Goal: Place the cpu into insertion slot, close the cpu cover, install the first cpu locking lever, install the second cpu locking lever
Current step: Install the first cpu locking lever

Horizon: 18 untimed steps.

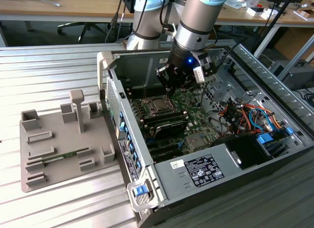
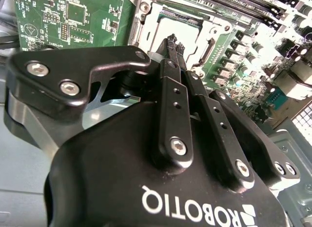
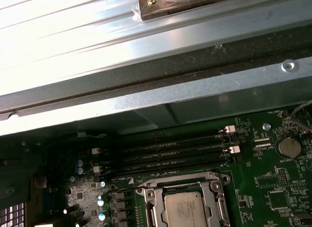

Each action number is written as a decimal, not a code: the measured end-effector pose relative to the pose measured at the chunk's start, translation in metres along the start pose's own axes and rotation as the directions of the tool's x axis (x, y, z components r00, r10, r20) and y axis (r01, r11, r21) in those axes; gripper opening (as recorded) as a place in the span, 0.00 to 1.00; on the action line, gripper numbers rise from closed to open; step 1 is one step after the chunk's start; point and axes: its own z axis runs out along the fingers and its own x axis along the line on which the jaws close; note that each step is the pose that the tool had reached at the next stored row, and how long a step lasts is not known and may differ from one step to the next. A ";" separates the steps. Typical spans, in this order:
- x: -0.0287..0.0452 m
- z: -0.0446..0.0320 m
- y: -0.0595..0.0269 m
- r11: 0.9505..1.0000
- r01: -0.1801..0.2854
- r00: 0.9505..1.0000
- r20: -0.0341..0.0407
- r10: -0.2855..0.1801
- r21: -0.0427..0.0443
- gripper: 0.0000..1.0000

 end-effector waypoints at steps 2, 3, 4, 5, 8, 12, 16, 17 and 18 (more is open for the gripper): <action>0.0000 0.0000 0.0000 1.000 0.004 1.000 0.000 -0.004 0.000 0.10; 0.0000 0.0000 0.0000 1.000 0.006 1.000 0.000 -0.006 0.000 0.10; 0.0000 0.0000 0.0000 1.000 0.007 1.000 0.000 -0.007 0.000 0.10; 0.0000 0.0000 0.0000 1.000 0.008 1.000 0.000 -0.008 0.000 0.10; 0.0000 0.0000 0.0000 1.000 0.012 1.000 0.000 -0.012 0.000 0.10; 0.0000 0.0000 0.0000 1.000 0.021 1.000 0.001 -0.021 0.001 0.10; 0.0000 0.0000 0.0000 0.999 0.041 0.999 0.001 -0.041 0.001 0.10; 0.0000 0.0000 0.0000 0.999 0.044 0.999 0.001 -0.044 0.001 0.10; 0.0000 0.0000 0.0000 0.999 0.047 0.999 0.001 -0.047 0.001 0.10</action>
